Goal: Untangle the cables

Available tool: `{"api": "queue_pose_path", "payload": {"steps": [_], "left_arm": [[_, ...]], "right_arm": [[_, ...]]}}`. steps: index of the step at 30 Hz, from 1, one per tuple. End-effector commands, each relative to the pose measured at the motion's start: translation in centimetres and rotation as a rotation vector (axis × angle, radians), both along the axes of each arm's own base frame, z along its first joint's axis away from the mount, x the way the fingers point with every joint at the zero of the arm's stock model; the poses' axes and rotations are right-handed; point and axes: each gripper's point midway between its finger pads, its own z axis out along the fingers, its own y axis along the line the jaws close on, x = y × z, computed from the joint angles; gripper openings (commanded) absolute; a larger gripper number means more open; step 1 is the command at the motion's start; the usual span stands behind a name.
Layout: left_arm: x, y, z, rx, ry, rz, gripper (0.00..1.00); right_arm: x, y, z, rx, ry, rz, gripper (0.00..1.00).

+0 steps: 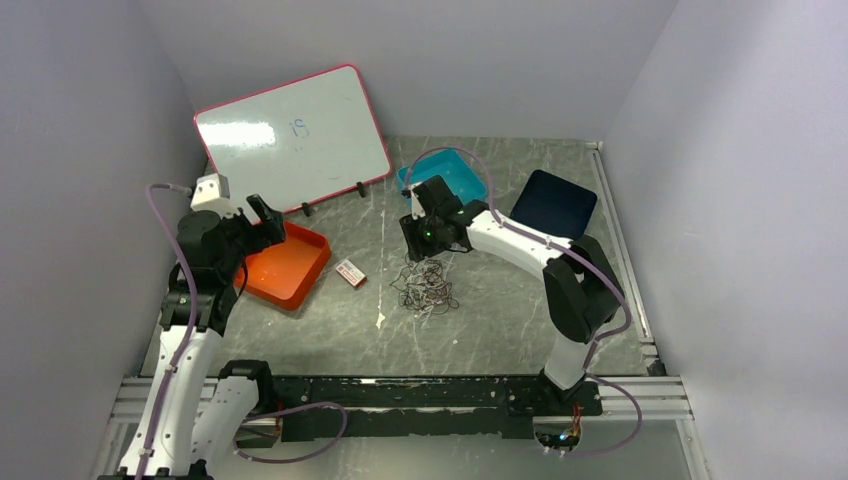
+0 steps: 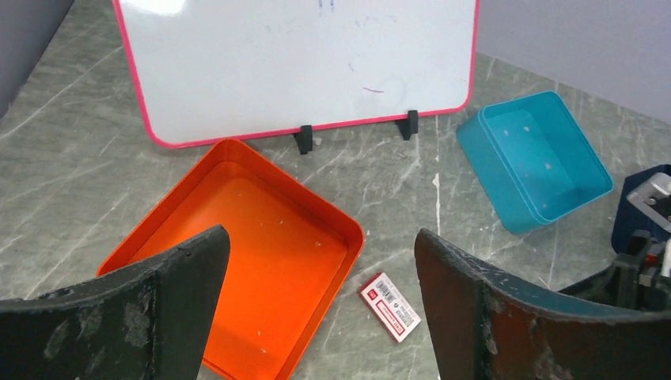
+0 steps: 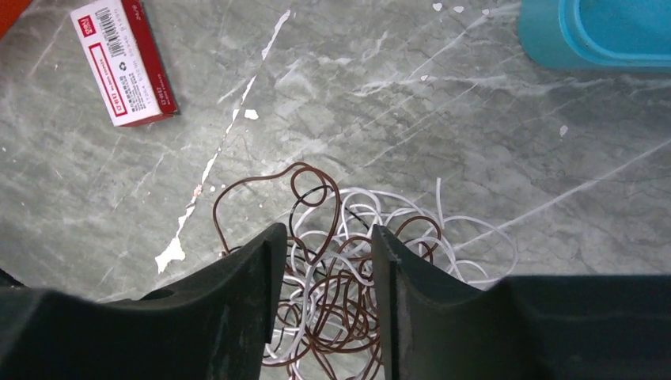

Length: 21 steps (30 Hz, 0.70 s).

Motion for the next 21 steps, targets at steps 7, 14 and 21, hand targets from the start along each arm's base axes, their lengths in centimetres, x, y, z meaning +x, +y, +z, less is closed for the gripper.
{"api": "queue_pose_path", "payload": {"steps": [7,14,21], "left_arm": [[0.8,-1.6,2.4,-0.022,-0.098,-0.101,0.92],[0.7,-0.1,1.7,-0.057,-0.104,0.004,0.94],[0.5,0.1,1.3,-0.055,-0.091,0.016,0.99]], "right_arm": [[0.8,1.3,-0.2,0.026,-0.003,-0.005,0.33],[0.6,1.0,-0.6,0.027,-0.01,-0.008,0.22],[1.1,1.5,0.7,0.062,-0.051,0.004,0.0]]}}
